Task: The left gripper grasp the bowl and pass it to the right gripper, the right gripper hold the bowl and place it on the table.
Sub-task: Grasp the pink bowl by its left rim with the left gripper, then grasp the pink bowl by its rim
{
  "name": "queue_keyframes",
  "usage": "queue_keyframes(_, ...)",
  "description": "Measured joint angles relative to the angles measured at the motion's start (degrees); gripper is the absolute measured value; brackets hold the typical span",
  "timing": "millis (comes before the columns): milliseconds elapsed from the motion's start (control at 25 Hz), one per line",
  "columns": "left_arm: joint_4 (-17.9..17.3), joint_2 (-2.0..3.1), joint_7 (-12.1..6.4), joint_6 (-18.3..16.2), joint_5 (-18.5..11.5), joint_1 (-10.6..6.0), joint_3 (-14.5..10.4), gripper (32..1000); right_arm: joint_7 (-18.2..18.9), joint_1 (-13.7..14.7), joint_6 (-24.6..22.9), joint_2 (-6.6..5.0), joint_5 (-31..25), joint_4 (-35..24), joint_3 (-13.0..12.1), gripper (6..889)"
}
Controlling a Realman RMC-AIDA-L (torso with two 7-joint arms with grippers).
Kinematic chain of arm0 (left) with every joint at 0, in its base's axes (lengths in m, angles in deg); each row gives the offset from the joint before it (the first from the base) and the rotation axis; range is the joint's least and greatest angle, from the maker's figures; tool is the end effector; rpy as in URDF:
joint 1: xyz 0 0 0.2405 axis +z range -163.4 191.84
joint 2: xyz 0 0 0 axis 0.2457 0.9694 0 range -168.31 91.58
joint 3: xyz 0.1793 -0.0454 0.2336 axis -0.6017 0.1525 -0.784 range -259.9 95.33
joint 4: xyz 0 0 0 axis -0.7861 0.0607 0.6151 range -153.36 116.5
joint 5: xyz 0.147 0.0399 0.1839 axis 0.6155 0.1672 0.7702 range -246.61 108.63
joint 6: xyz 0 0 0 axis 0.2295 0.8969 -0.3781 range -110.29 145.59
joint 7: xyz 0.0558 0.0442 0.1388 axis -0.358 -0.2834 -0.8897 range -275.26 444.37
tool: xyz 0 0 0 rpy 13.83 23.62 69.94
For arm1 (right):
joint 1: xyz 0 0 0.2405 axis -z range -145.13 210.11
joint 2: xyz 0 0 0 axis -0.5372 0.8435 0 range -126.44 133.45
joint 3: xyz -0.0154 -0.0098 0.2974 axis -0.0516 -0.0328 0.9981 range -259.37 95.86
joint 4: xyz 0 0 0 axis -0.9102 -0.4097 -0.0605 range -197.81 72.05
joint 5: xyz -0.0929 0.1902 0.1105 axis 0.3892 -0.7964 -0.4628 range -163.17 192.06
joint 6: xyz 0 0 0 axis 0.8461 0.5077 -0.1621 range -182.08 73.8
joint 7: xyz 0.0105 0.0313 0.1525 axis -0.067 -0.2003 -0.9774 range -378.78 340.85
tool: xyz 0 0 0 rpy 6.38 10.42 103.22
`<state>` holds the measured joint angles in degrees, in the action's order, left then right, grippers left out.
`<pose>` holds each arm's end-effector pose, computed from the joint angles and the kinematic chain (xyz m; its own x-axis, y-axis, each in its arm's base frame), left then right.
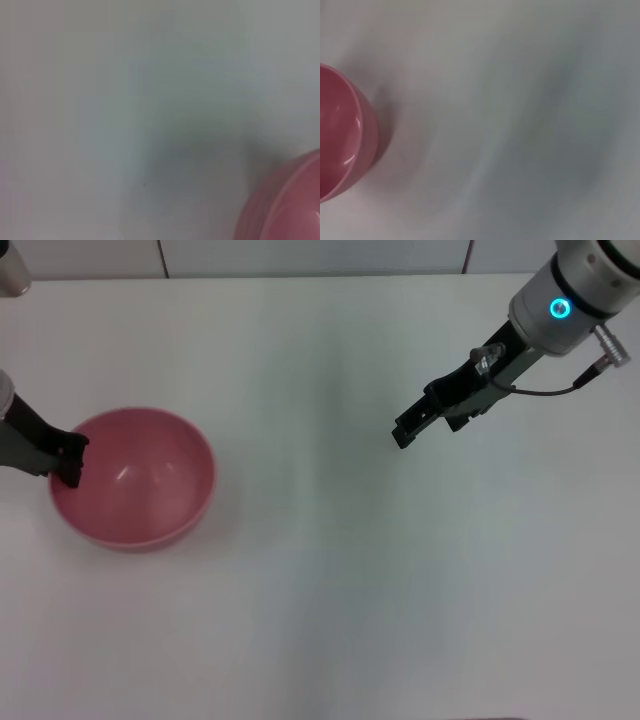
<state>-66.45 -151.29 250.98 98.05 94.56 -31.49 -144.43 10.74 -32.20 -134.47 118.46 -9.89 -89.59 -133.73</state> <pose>-0.3013 0.4625 0.0196 0.2324 0.9718 0.0391 0.7490 -0.1531 -0.6447 0.1911 0.4840 -0.0602 0.4483 -0.8803 0.1551 -0.8148 -0.4738 -0.3340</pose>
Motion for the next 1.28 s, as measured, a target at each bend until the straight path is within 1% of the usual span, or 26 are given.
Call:
queue_keyframes(120,-1.1,-0.28,-0.76,0.9,-1.4,-0.27,0.1,38,0.0,0.0,0.0,-0.04,0.0,0.0,0.0,881)
queue_keyframes(280,-1.4,-0.36,-1.42,1.3,-3.2,-0.39,0.1,38,0.0,0.0,-0.2,-0.06,0.0,-0.1,0.1,881)
queue_keyframes(360,-1.4,-0.5,-1.82,1.5,-3.8,-0.66,0.1,38,0.0,0.0,-0.4,-0.07,0.0,-0.1,0.2,881)
queue_keyframes(520,-1.5,-1.26,-2.89,2.1,-4.9,-1.84,0.1,38,-0.2,-0.3,-0.6,-0.16,-0.1,-0.1,0.3,881)
queue_keyframes(680,-1.6,-1.87,-2.96,2.3,-4.9,-3.15,0.1,38,-0.4,-0.8,-1.5,-0.06,-0.2,-0.1,0.4,881)
queue_keyframes(760,-1.6,-2.06,-2.96,2.5,-4.8,-3.58,0.0,38,-0.5,-1.1,-1.9,-0.03,-0.5,-0.2,0.4,881)
queue_keyframes(880,-1.6,-2.59,-2.96,2.8,-4.6,-4.28,-0.2,38,-0.6,-1.6,-2.3,-0.03,-1.4,-0.2,0.5,881)
queue_keyframes(1080,-1.6,-3.28,-2.95,2.9,-4.3,-5.36,-0.4,38,-1.0,-2.6,-2.9,-0.19,-3.1,-0.3,0.5,881)
queue_keyframes(1200,-1.4,-3.6,-2.95,3.0,-4.3,-6.28,-0.5,38,-1.3,-3.0,-3.2,-0.22,-3.7,-0.3,0.5,881)
queue_keyframes(1280,-1.2,-3.72,-2.95,3.0,-4.3,-6.75,-0.6,38,-1.4,-3.4,-3.5,-0.23,-4.2,-0.3,0.5,880)
